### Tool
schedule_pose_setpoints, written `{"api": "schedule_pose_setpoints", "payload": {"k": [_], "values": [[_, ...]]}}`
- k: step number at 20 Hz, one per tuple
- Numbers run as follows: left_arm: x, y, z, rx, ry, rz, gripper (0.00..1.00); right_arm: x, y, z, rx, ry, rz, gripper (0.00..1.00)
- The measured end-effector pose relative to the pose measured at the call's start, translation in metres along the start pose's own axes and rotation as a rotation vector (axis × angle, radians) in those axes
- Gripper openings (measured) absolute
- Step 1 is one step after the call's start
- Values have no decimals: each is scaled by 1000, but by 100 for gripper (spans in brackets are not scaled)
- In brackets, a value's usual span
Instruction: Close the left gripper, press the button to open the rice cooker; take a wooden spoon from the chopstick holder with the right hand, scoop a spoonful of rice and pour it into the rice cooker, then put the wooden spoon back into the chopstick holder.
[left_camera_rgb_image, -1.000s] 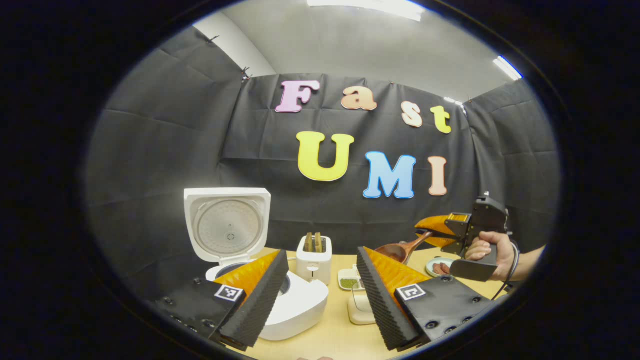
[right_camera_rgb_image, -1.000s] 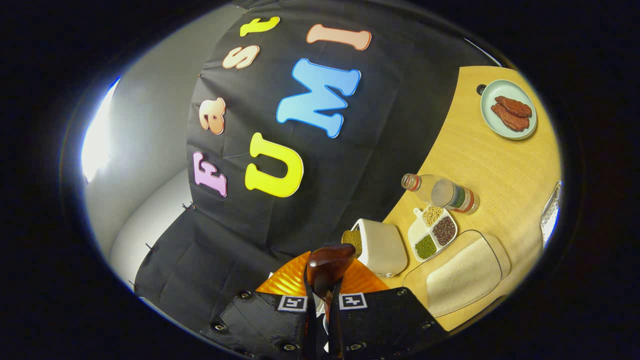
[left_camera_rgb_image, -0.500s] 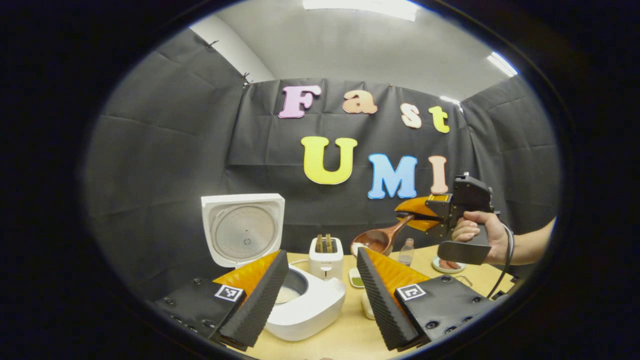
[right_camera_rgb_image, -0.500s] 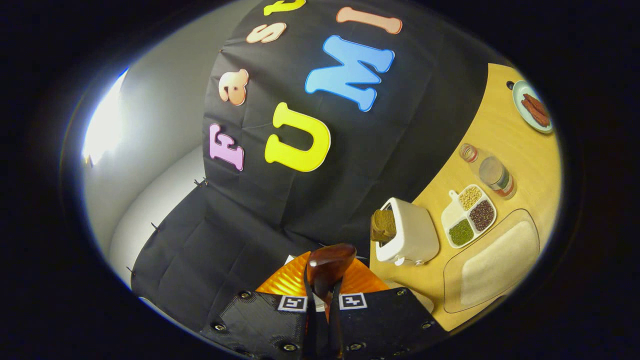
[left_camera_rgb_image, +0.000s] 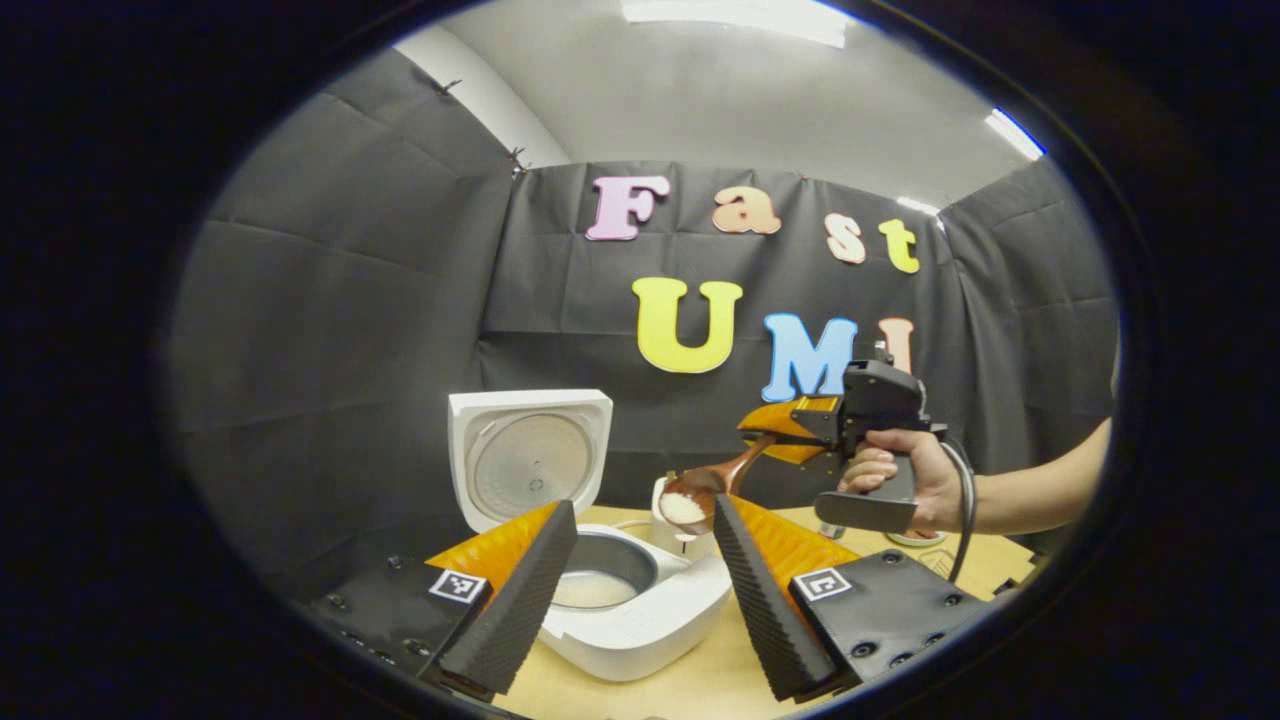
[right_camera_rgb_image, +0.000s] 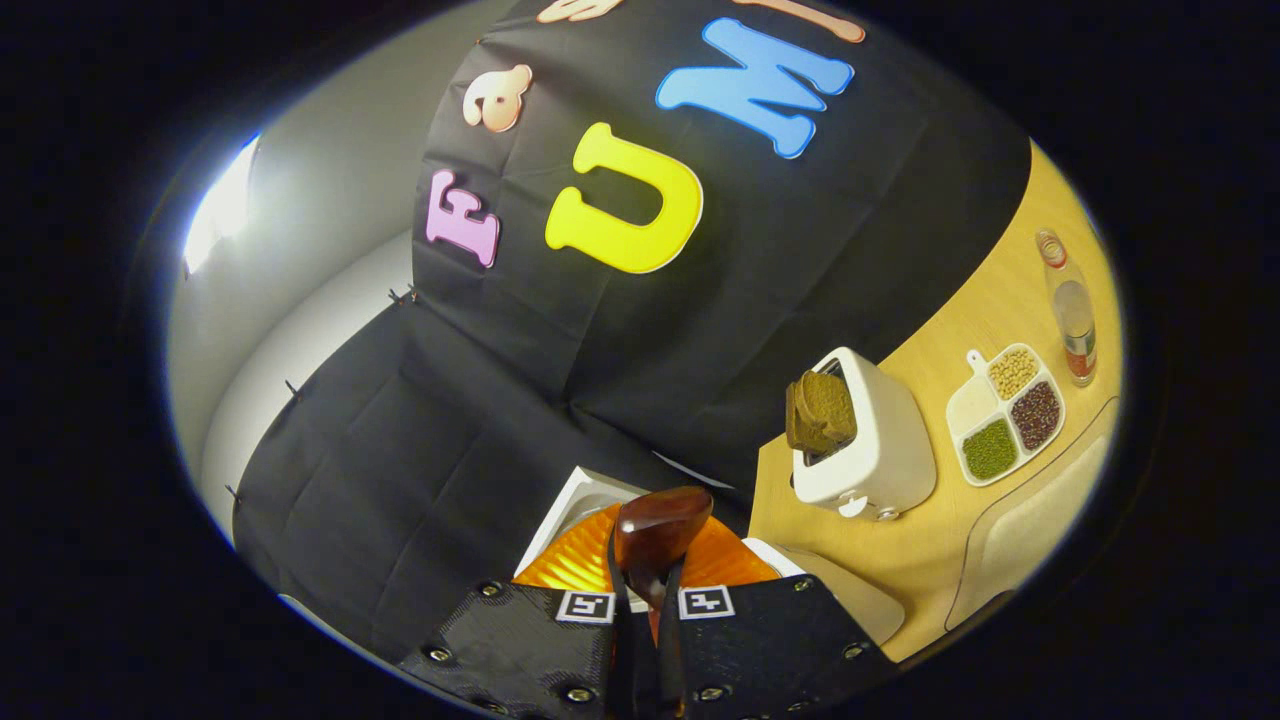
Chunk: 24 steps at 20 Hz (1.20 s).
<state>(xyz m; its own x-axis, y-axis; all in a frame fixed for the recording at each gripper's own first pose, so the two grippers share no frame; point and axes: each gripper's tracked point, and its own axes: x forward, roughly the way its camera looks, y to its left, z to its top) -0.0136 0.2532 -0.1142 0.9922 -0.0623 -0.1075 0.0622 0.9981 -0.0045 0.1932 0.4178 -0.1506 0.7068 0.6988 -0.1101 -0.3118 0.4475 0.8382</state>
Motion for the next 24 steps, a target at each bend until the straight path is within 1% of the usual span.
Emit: {"api": "schedule_pose_setpoints", "payload": {"k": [3,7,10,12,17,20,22,24], "values": [[-3,3,-1,-6,1,10,96,30,1,-20,-60,44,-11,9],[-7,12,-3,-10,0,33,96,62,-9,-40,-115,86,-39,9],[-16,18,0,-9,-8,48,96,78,-18,-53,-179,117,-69,9],[-21,19,2,-2,-19,60,96,83,-18,-61,-249,138,-86,9],[-30,28,-6,22,-3,72,95,98,-16,-78,-452,162,-118,9],[-33,30,-6,28,-1,78,96,107,-9,-84,-644,173,-139,9],[-34,31,-7,26,-3,79,96,113,4,-91,-762,189,-128,9],[-34,31,-7,27,-5,82,96,119,19,-97,-893,200,-95,9]]}}
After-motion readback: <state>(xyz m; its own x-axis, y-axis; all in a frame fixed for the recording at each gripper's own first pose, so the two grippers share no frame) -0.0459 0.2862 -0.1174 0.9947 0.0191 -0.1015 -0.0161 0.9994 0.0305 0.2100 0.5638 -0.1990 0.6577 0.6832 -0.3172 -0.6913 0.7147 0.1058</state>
